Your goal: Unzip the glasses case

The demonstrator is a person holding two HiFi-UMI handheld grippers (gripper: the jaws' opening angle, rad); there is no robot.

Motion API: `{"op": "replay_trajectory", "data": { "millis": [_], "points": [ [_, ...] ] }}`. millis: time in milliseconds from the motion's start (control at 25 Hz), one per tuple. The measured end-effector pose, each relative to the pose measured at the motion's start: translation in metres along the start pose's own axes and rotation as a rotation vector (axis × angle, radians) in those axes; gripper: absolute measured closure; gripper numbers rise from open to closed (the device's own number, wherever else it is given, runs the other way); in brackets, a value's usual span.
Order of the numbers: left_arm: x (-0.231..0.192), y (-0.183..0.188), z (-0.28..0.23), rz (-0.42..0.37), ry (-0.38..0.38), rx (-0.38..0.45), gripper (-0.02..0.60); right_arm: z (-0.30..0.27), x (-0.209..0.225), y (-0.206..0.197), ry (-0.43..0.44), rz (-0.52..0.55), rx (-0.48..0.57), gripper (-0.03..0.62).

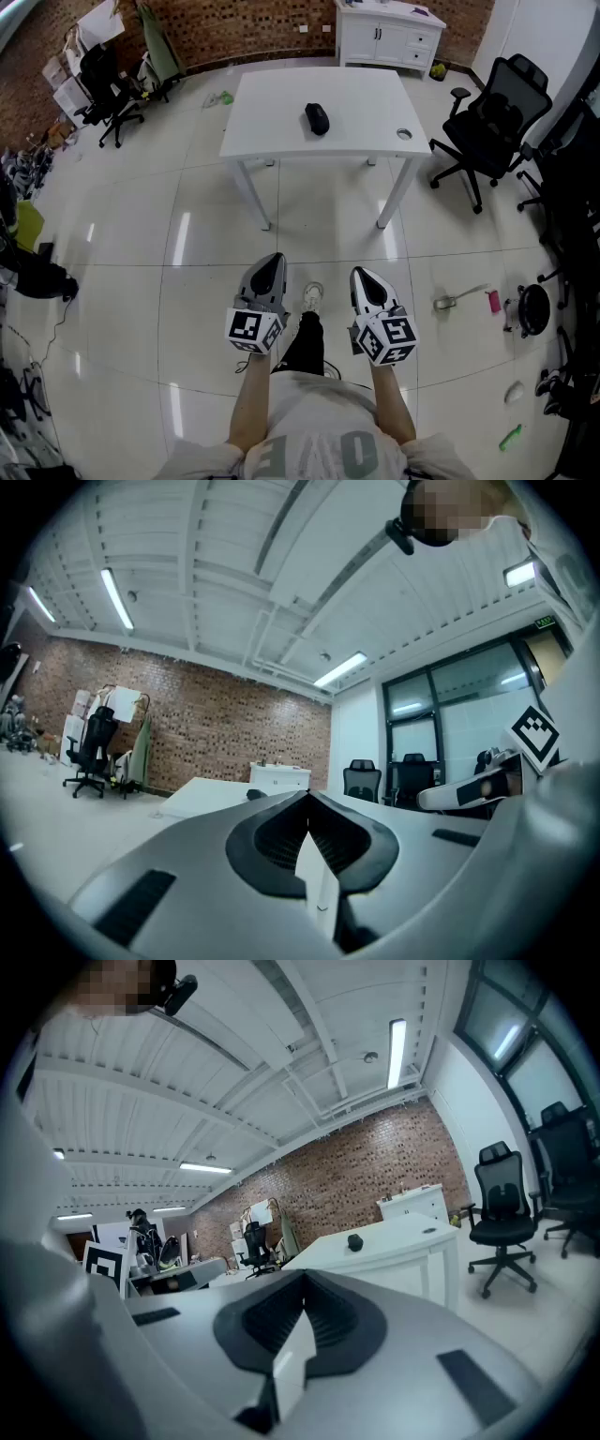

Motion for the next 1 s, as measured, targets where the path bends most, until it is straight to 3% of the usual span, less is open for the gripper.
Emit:
{"op": "replay_trajectory", "data": {
  "millis": [160, 280, 400, 600, 760, 1000],
  "points": [
    [-0.056, 0.003, -0.085, -0.017, 0.009, 0.052, 0.591, -0.082, 0.037, 0.028, -0.004, 0.049, 0.018, 0.594],
    [-0.118, 0.023, -0.174, 0.003, 0.012, 0.073, 0.591, -0.169, 0.07, 0.074, -0.022, 0.076, 0.023, 0.594],
    [-0.182, 0.068, -0.271, 0.009, -0.017, 0.069, 0.591, -0.265, 0.1, 0.136, -0.043, 0.066, -0.001, 0.594],
    [-0.265, 0.142, -0.403, -0.08, -0.106, 0.042, 0.591, -0.396, 0.132, 0.216, -0.065, 0.052, -0.063, 0.594],
    [-0.29, 0.159, -0.468, -0.099, -0.14, -0.006, 0.591, -0.453, 0.159, 0.234, -0.064, 0.033, -0.142, 0.593],
    [-0.295, 0.159, -0.529, -0.105, -0.213, -0.103, 0.591, -0.492, 0.192, 0.241, -0.058, 0.017, -0.26, 0.592]
  ]
}}
Point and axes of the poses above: the fingertips, and each gripper's own axes: z backward along the fingers, x to its right, y out of its top, the point moved 10 cm from there along z, backward along the fingers, and after that the axes turned 15 degrees about -x, right-handed, at the moved point
